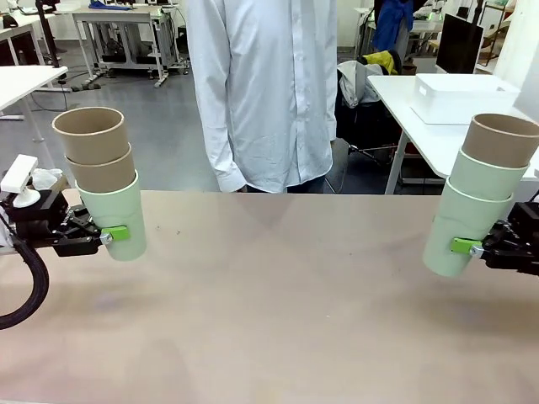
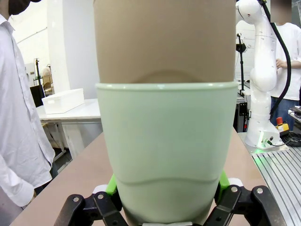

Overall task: Stack the cups and store them in the basket.
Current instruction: Place the stack of Reusable plastic cups into the Pantry Basket.

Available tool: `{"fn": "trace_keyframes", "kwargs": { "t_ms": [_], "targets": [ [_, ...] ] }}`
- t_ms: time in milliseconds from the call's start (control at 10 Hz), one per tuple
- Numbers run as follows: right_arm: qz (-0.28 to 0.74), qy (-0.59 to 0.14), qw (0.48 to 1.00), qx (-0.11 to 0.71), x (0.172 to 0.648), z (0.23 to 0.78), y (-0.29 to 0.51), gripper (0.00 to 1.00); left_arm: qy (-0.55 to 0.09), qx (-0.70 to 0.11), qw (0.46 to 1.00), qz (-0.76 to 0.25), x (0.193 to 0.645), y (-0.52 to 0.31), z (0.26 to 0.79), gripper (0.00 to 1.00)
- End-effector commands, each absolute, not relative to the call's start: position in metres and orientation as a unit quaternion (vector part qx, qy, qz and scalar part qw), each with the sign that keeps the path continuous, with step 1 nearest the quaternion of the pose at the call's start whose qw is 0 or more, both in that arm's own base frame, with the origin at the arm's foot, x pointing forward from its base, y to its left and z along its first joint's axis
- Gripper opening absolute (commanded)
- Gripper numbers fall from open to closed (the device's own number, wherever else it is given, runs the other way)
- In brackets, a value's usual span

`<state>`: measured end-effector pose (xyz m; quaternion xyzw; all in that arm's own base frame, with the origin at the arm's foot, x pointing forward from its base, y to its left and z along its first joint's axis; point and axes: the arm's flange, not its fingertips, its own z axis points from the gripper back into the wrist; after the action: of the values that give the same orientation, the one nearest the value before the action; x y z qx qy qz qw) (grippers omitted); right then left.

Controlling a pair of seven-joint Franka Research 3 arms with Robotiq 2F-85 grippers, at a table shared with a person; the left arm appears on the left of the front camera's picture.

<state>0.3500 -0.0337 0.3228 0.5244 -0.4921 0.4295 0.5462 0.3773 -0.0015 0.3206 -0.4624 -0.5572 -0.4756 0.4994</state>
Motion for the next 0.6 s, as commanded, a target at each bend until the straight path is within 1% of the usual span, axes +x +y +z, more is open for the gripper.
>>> {"fn": "trace_keyframes", "kwargs": {
  "t_ms": [0,500],
  "targets": [
    [0.429,-0.499,0.543,0.522,0.3519,0.3272,-0.0322,0.85,-0.561,-0.461,0.493,-0.480,0.3751,-0.0035,0.3231,0.85],
    [0.429,-0.499,0.543,0.522,0.3519,0.3272,-0.0322,0.85,-0.561,-0.461,0.493,-0.480,0.3751,-0.0035,0.3231,0.85]
  ]
}}
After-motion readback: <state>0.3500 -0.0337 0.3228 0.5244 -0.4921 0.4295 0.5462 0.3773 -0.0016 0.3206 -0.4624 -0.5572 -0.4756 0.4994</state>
